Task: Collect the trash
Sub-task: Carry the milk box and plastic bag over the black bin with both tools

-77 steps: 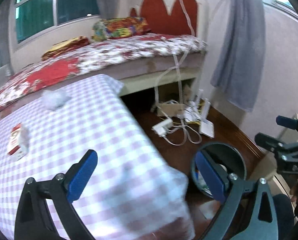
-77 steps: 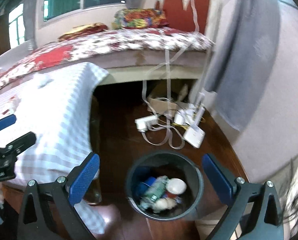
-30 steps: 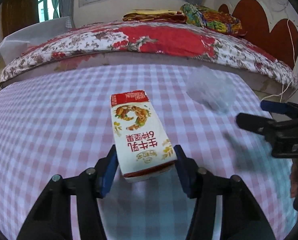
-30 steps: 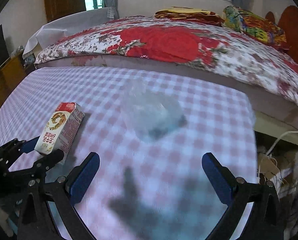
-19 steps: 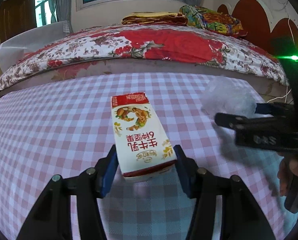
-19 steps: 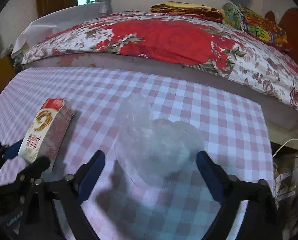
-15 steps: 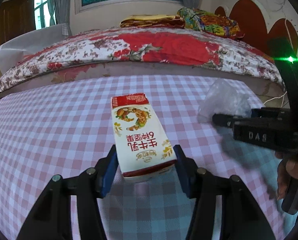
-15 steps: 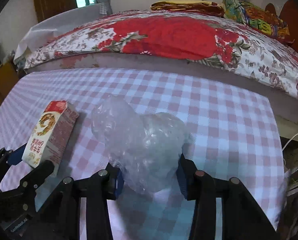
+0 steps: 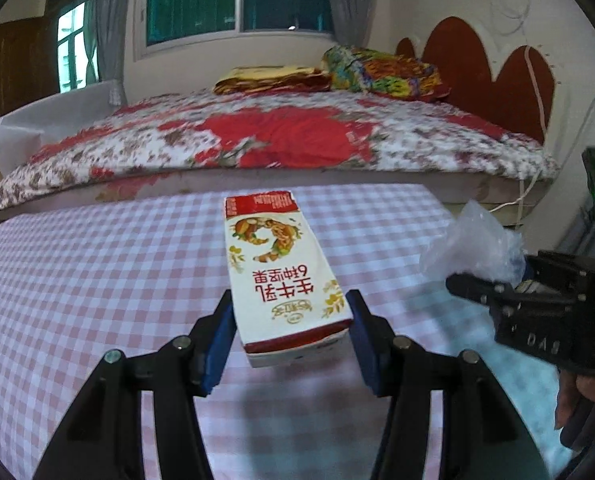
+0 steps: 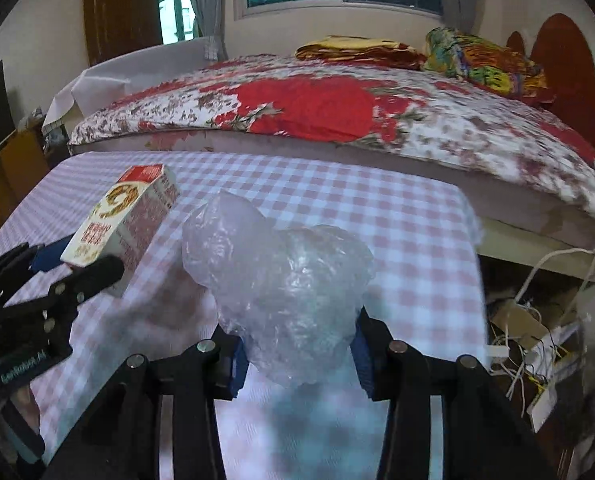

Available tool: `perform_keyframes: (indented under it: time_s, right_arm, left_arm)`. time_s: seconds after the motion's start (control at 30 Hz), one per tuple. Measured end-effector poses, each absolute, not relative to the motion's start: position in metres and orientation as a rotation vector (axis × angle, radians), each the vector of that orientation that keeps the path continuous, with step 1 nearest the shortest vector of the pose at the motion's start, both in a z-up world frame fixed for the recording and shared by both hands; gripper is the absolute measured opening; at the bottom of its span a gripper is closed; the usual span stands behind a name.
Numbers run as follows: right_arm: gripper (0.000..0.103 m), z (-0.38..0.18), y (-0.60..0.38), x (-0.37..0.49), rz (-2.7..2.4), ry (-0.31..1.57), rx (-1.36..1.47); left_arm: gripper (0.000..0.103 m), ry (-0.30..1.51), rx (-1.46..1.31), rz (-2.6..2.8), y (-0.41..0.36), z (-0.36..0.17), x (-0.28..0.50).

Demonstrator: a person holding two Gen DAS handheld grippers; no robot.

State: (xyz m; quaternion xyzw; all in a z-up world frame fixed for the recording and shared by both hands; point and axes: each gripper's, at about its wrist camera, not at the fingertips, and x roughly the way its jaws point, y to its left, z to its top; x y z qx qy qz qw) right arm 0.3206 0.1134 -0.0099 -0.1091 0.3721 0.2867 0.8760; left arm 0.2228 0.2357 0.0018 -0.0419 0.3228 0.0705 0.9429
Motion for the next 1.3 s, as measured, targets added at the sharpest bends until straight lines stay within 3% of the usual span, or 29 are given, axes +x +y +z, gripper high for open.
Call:
perform_keyframes:
  time_s: [0.6,1.3]
  right_arm:
    - [0.046,0.043,-0.035,0.238,0.425,0.695,-0.134]
    - [0.046,0.023,-0.190,0.188,0.170,0.746,-0.048]
  left_arm:
    - [0.055,0.601,0.009,-0.044,0.123,0.040,0.184]
    - [0.055,0.672,0.103,-0.310,-0.009,0.016,0.171]
